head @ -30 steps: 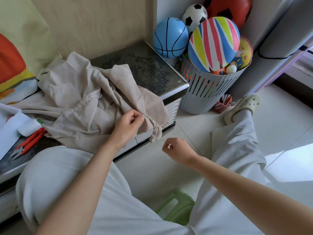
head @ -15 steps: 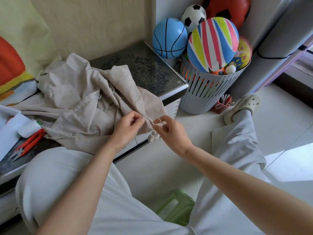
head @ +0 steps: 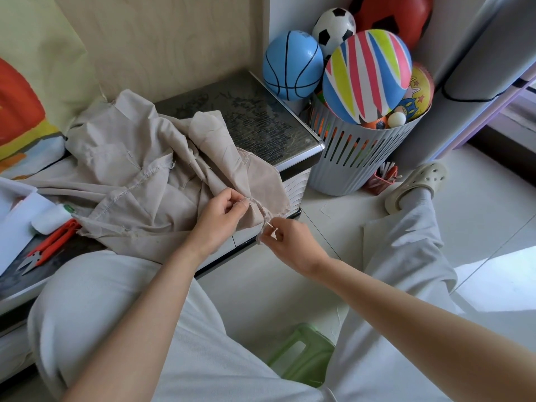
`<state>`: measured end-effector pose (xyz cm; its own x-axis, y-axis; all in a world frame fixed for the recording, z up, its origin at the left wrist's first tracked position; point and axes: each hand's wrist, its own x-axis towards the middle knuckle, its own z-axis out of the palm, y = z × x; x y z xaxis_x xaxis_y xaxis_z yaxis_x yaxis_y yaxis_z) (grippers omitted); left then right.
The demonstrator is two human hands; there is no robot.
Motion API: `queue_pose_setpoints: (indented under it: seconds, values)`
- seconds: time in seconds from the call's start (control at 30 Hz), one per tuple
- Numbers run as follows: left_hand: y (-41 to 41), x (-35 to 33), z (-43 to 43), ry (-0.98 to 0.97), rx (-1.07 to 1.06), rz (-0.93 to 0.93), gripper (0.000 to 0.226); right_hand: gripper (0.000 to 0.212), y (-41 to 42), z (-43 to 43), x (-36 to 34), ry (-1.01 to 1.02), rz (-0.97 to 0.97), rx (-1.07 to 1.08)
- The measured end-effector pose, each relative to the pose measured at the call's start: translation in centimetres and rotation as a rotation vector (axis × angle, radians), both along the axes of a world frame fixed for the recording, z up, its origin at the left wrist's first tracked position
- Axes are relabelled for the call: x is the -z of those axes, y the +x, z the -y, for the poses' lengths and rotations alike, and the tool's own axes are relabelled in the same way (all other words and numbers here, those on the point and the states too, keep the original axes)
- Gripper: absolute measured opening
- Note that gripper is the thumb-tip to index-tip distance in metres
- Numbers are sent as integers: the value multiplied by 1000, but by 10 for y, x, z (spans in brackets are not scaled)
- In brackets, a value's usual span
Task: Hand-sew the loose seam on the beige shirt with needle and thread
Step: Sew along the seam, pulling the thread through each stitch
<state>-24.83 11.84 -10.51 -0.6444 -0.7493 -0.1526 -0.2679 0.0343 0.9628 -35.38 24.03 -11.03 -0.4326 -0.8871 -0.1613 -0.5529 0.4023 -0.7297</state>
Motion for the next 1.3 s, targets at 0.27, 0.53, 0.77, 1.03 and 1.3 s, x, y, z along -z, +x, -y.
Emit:
queue_pose_setpoints:
  seconds: [0.27,0.53,0.77,1.03,1.3]
  values:
    - [0,-2,0,52,-23,-32,16,10,-2,-22,28,290,-39,-181]
    - [0,-3,-1,16,-21,-22,18,16,-8,-16,20,55,2,101]
    - [1,-3,0,-9,3,2,17,6,5,9,-12,-209,55,88]
    - [2,-1,1,27,22,17,15,11,5,24,-13,-139,-2,130]
    - [0,-3,0,1,-23,21,16,14,5,12,-9,-133,-11,76]
